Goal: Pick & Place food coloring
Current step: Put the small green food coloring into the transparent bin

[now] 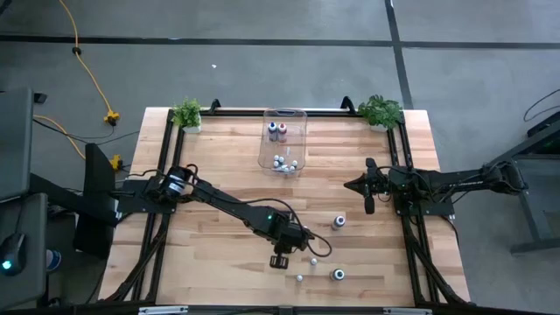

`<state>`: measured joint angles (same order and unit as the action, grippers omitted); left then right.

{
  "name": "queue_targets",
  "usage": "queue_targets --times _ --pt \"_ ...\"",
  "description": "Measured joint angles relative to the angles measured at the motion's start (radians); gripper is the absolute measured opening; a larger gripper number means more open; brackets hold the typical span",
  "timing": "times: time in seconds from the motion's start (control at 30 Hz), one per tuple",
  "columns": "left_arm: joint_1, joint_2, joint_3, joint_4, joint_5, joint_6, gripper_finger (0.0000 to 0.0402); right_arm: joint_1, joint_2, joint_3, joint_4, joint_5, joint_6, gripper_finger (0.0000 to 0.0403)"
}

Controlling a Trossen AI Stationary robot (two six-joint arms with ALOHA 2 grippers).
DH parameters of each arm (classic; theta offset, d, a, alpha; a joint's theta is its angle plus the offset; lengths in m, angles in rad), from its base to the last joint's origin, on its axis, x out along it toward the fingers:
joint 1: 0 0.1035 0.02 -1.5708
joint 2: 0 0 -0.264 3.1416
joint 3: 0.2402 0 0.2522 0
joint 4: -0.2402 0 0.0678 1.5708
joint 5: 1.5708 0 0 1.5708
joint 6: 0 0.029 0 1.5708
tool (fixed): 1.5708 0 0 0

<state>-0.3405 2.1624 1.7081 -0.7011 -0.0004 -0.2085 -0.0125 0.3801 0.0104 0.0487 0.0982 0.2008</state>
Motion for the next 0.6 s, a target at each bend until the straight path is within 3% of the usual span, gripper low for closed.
queue_targets --times 0.37,0.6 --pt "-0.001 -0.019 0.001 -0.083 -0.100 -0.076 0.0056 0.000 0.000 0.000 0.000 0.000 0.000 0.0000" --pt "0.000 -0.117 0.001 -0.119 -0.212 -0.113 0.0056 0.000 -0.001 0.000 0.000 0.000 0.000 0.0000"
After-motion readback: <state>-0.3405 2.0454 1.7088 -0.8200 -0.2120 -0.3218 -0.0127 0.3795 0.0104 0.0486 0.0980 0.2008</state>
